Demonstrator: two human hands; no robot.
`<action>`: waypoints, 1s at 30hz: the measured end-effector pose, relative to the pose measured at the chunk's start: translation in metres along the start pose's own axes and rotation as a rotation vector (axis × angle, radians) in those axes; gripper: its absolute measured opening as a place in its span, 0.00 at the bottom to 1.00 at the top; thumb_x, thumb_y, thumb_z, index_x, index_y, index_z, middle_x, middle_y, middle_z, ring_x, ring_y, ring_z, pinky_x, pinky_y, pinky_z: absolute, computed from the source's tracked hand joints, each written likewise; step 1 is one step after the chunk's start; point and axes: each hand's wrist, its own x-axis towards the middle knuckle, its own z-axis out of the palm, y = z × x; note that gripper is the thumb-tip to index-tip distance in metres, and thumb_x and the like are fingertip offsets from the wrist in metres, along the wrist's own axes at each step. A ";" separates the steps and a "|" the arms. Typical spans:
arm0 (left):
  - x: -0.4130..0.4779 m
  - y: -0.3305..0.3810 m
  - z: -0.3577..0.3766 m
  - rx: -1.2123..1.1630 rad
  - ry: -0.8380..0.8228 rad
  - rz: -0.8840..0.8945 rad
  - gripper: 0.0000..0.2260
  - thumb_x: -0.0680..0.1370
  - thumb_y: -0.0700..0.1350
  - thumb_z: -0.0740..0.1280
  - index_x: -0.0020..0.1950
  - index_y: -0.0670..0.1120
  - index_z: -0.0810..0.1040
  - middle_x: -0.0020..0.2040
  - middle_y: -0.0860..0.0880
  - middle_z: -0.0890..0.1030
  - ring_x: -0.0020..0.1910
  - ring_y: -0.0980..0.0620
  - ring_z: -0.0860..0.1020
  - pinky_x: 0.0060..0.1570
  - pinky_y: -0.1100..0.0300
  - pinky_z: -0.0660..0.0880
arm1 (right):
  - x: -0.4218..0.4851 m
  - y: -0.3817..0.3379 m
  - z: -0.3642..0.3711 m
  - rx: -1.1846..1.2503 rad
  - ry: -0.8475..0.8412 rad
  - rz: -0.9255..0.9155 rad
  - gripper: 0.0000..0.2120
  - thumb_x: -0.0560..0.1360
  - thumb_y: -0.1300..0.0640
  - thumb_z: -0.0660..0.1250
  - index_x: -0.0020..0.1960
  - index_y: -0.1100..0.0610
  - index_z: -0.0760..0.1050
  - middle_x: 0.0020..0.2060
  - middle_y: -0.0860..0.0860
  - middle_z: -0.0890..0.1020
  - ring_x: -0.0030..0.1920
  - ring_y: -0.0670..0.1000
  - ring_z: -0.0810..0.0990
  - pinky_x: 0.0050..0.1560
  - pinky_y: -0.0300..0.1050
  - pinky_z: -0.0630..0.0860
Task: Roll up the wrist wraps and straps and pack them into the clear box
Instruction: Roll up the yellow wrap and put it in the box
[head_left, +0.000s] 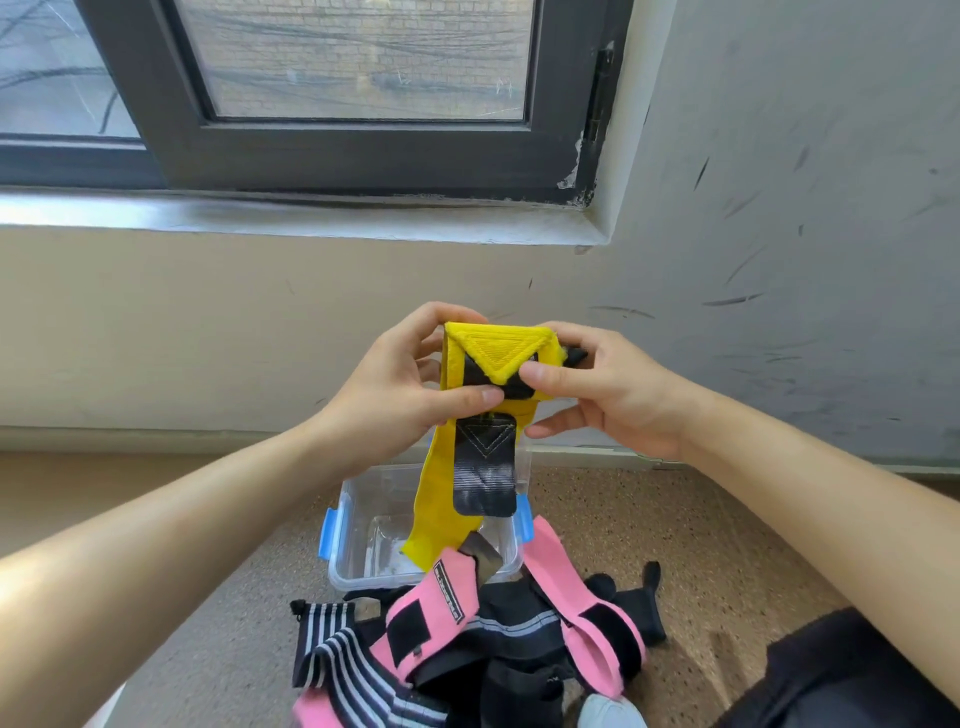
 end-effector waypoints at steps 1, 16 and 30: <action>0.001 -0.001 -0.001 0.013 -0.006 -0.007 0.24 0.70 0.39 0.79 0.63 0.51 0.76 0.53 0.50 0.84 0.47 0.55 0.83 0.39 0.64 0.78 | 0.000 0.000 0.001 -0.007 0.013 -0.019 0.24 0.73 0.56 0.72 0.68 0.61 0.75 0.61 0.66 0.79 0.60 0.62 0.83 0.48 0.51 0.85; 0.002 0.012 -0.013 0.102 -0.115 -0.203 0.26 0.69 0.64 0.71 0.65 0.57 0.77 0.54 0.56 0.85 0.53 0.57 0.83 0.41 0.59 0.80 | 0.000 0.000 0.010 -0.189 0.154 -0.286 0.24 0.71 0.72 0.75 0.64 0.59 0.77 0.56 0.63 0.79 0.52 0.51 0.83 0.43 0.48 0.84; -0.004 0.009 -0.010 0.031 0.005 0.032 0.29 0.69 0.44 0.80 0.67 0.49 0.73 0.61 0.46 0.81 0.57 0.49 0.83 0.41 0.57 0.82 | 0.006 0.001 0.008 0.018 -0.053 -0.009 0.23 0.78 0.49 0.70 0.71 0.53 0.73 0.61 0.57 0.82 0.60 0.58 0.83 0.47 0.51 0.84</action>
